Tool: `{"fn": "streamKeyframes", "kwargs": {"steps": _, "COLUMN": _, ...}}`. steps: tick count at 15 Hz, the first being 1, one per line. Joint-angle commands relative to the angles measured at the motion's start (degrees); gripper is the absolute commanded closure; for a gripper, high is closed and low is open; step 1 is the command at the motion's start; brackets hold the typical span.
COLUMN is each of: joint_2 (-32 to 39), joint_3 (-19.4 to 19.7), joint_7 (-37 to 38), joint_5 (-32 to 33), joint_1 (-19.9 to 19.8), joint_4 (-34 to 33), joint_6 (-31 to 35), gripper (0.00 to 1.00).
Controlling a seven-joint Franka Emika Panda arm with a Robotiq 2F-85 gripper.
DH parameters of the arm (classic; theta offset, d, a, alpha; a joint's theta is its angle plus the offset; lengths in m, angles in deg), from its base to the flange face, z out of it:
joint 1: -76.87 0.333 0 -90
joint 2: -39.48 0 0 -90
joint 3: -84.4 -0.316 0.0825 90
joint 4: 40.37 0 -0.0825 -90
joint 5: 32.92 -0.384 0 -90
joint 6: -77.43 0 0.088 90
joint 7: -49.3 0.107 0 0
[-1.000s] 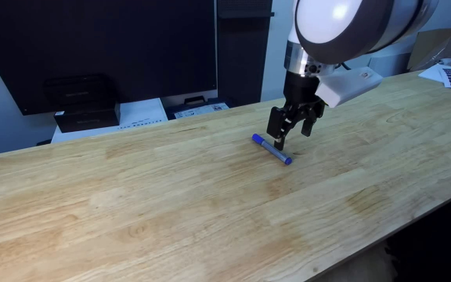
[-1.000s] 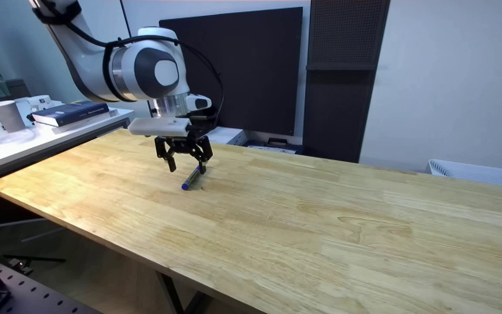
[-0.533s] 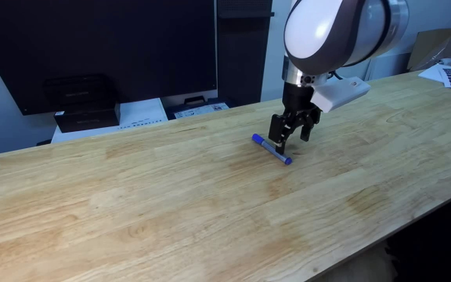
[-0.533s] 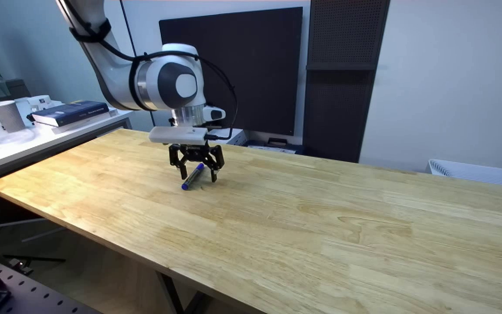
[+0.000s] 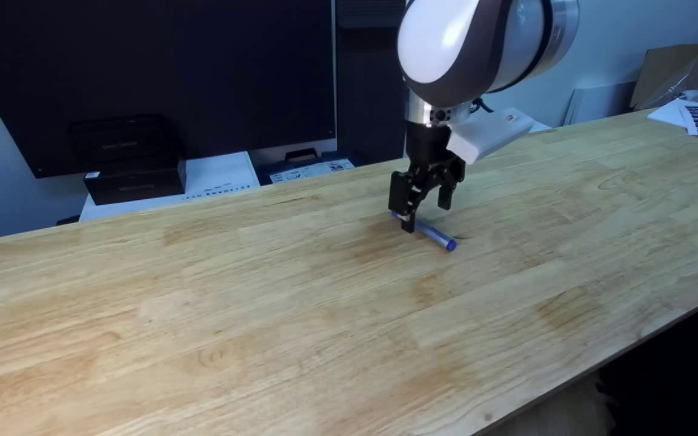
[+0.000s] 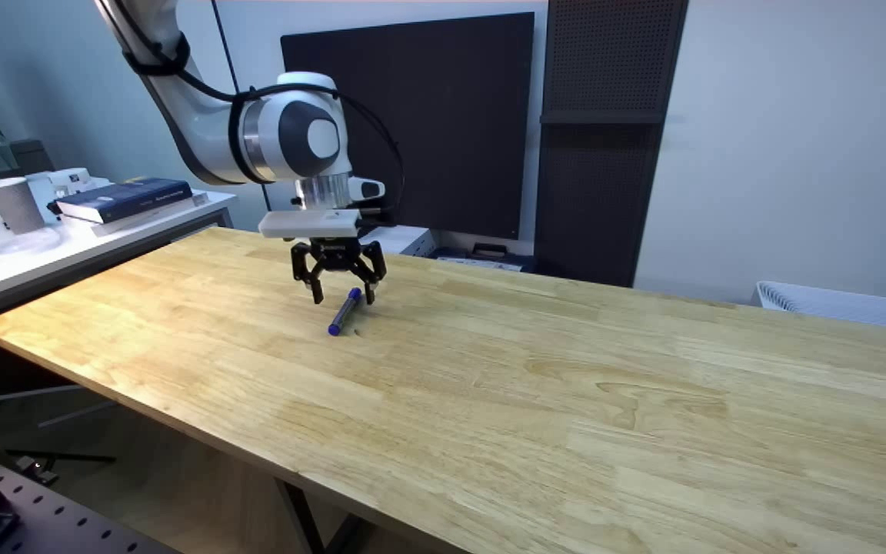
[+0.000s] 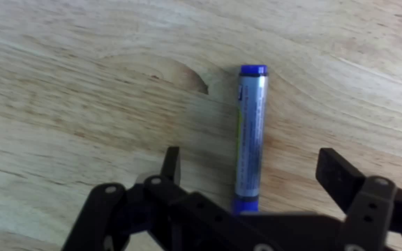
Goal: Move the blue marker to the right side of the table
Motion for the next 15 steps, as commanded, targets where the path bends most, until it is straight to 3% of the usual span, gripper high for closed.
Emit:
{"fn": "streamKeyframes", "kwargs": {"steps": 1, "joint_2": 1.2, "joint_3": 0.4, "joint_7": 1.2, "joint_5": 1.3, "joint_1": 1.3, "joint_4": -3.3, "joint_6": -2.8, "gripper": 0.0}}
{"fn": "streamKeyframes", "kwargs": {"steps": 2, "joint_2": 1.5, "joint_3": 0.3, "joint_7": 1.0, "joint_5": 1.3, "joint_1": 1.3, "joint_4": -3.7, "joint_6": -3.2, "gripper": 0.0}}
{"fn": "streamKeyframes", "kwargs": {"steps": 3, "joint_2": 1.7, "joint_3": 0.1, "joint_7": 0.7, "joint_5": 1.1, "joint_1": 1.1, "joint_4": -4.0, "joint_6": -3.4, "gripper": 0.25}}
{"fn": "streamKeyframes", "kwargs": {"steps": 5, "joint_2": 2.3, "joint_3": 0.1, "joint_7": 0.5, "joint_5": 1.0, "joint_1": 0.9, "joint_4": -4.4, "joint_6": -3.7, "gripper": 0.32}}
{"fn": "streamKeyframes", "kwargs": {"steps": 11, "joint_2": 3.9, "joint_3": 0.0, "joint_7": 0.0, "joint_5": 0.7, "joint_1": 0.1, "joint_4": -5.1, "joint_6": -3.9, "gripper": 0.75}}
{"fn": "streamKeyframes", "kwargs": {"steps": 15, "joint_2": 3.2, "joint_3": -0.1, "joint_7": -0.1, "joint_5": 0.8, "joint_1": 0.2, "joint_4": -5.0, "joint_6": -3.9, "gripper": 0.99}}
